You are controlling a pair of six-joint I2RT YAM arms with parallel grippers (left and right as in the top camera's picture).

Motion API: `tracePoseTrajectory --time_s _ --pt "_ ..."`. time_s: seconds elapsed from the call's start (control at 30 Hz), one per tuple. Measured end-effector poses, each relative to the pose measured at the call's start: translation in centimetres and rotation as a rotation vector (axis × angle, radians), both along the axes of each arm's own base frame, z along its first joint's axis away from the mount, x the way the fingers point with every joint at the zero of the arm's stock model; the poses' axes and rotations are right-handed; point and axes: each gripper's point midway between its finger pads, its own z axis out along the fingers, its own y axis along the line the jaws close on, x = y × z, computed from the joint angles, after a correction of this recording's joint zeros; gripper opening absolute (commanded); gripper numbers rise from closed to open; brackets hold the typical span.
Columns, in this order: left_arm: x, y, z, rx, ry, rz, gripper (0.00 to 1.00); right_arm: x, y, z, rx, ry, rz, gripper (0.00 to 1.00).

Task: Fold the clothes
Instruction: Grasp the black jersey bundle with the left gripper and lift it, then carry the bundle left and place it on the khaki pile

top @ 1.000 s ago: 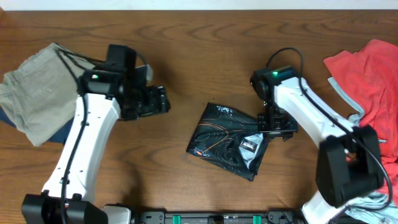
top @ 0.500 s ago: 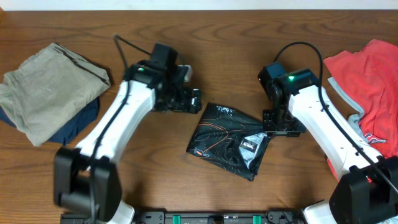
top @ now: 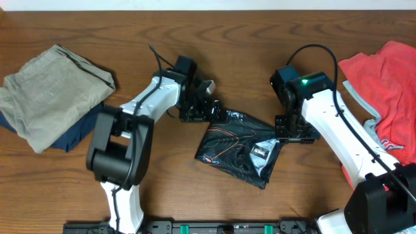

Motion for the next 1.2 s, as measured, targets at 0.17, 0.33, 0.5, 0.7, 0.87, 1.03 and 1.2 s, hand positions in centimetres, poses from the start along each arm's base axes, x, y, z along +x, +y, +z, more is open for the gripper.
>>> tracePoseTrajectory --time_s 0.17,0.33,0.5,0.7,0.87,1.03,1.2 --pt "-1.0 -1.5 0.0 -0.07 0.048 -0.024 0.71 0.0 0.0 0.0 0.0 0.0 0.0 0.37" --pt "-2.5 -3.0 -1.2 -0.073 0.078 -0.081 0.12 0.0 0.0 0.0 0.0 0.002 0.005 0.36" --pt "-3.0 -3.5 -1.7 -0.067 0.086 -0.101 0.06 -0.1 -0.1 0.0 -0.001 0.006 0.012 0.37" --pt "-2.5 -1.5 -2.0 0.011 0.088 -0.068 0.06 -0.2 -0.1 0.0 -0.002 0.01 0.013 0.37" --pt "0.5 4.3 -1.3 0.188 -0.004 0.036 0.06 -0.2 -0.2 0.0 -0.004 0.009 0.016 0.36" --pt "5.5 12.4 2.7 0.364 -0.212 0.221 0.06 -0.1 -0.5 0.0 -0.008 0.008 0.006 0.36" --pt "9.8 21.3 8.9 0.501 -0.457 0.459 0.06 0.0 -0.6 0.0 -0.01 0.005 0.003 0.36"
